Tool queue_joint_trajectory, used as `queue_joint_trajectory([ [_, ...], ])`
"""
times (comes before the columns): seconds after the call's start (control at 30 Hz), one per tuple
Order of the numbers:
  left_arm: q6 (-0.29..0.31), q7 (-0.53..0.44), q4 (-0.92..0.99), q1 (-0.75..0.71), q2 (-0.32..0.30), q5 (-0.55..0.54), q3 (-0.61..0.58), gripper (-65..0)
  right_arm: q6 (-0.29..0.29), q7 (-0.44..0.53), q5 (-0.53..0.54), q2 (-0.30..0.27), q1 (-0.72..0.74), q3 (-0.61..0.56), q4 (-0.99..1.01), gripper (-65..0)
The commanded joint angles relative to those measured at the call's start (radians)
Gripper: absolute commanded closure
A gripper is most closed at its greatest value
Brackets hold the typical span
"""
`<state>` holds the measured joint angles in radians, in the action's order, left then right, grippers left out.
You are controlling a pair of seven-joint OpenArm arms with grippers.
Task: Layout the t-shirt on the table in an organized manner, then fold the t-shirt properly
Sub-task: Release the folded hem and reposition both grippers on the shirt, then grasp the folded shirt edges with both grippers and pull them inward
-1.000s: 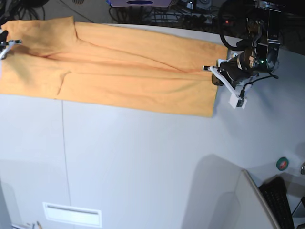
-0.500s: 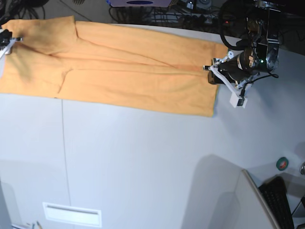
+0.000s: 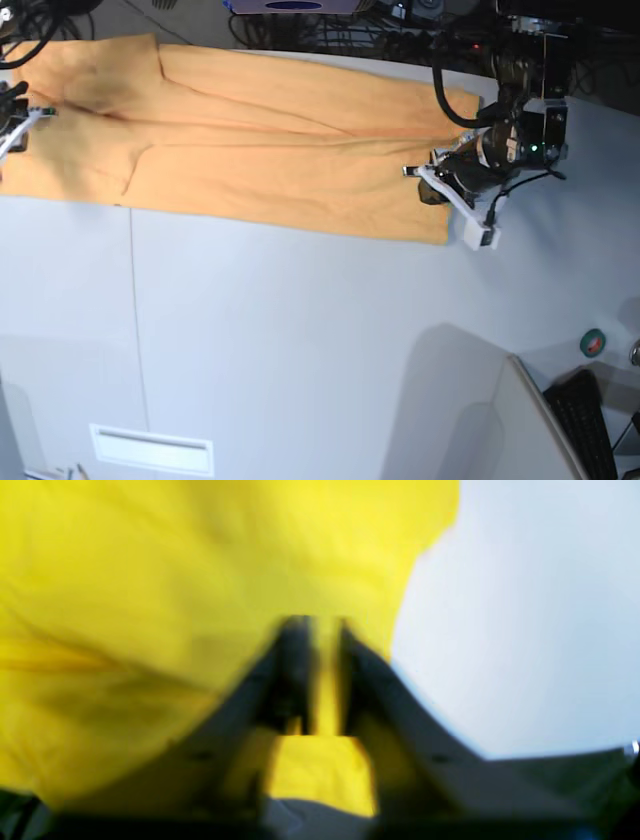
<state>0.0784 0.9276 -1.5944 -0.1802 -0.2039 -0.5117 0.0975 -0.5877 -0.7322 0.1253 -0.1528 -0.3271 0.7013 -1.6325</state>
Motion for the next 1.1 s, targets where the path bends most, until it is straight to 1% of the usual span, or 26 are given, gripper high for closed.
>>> queue_joint_trajectory([
  [0.0, -0.002, -0.026, 0.025, 0.014, -0.004, 0.003, -0.002, 0.0, 0.002, 0.013, -0.006, -0.011, 0.015, 0.007, 0.002, 0.0],
  [0.07, -0.004, -0.071, 0.11, 0.034, 0.005, 0.003, -0.026, 0.0, 0.002, 0.012, -0.011, -0.006, 0.05, 0.01, 0.061, 0.0],
  [0.13, -0.004, -0.092, 0.176, 0.038, 0.008, 0.003, -0.043, 0.0, 0.002, 0.012, -0.023, -0.011, 0.072, 0.011, 0.131, 0.0],
  [0.33, -0.006, -0.147, 0.288, 0.037, 0.007, 0.003, -0.054, 0.0, 0.002, 0.02, -0.183, -0.011, 0.136, 0.011, 0.315, 0.0],
  [0.4, -0.006, -0.164, 0.323, 0.043, 0.005, 0.003, -0.045, 0.0, 0.002, 0.035, -0.189, -0.011, 0.168, 0.011, 0.377, 0.0],
  [0.47, -0.006, -0.183, 0.354, 0.064, 0.001, 0.003, -0.041, 0.0, 0.002, 0.075, -0.191, -0.011, 0.205, 0.007, 0.43, 0.0],
  [0.53, -0.006, -0.189, 0.386, 0.089, -0.015, 0.003, -0.045, 0.0, 0.002, 0.092, -0.194, -0.012, 0.254, 0.005, 0.469, 0.0],
  [0.63, -0.006, -0.192, 0.444, 0.149, -0.019, 0.003, -0.04, 0.0, 0.005, 0.092, -0.195, -0.012, 0.336, 0.002, 0.502, 0.0],
  [0.7, -0.006, -0.193, 0.483, 0.189, -0.033, 0.003, -0.041, 0.0, 0.007, 0.09, -0.195, -0.012, 0.38, 0.002, 0.507, 0.0],
  [0.8, -0.006, -0.224, 0.523, 0.244, -0.039, 0.003, -0.052, 0.0, 0.007, 0.09, -0.198, -0.012, 0.418, 0.001, 0.516, 0.0],
  [0.87, -0.006, -0.226, 0.549, 0.276, -0.039, 0.005, -0.052, 0.0, 0.007, 0.09, -0.233, -0.012, 0.443, 0.001, 0.527, 0.0],
  [0.97, -0.002, -0.226, 0.547, 0.305, -0.039, 0.005, -0.052, 0.0, 0.007, 0.09, -0.315, -0.008, 0.464, 0.004, 0.522, 0.0],
  [1.07, -0.001, -0.226, 0.515, 0.313, -0.039, 0.0, -0.049, 0.0, 0.007, 0.09, -0.318, -0.006, 0.466, 0.004, 0.495, 0.0],
])
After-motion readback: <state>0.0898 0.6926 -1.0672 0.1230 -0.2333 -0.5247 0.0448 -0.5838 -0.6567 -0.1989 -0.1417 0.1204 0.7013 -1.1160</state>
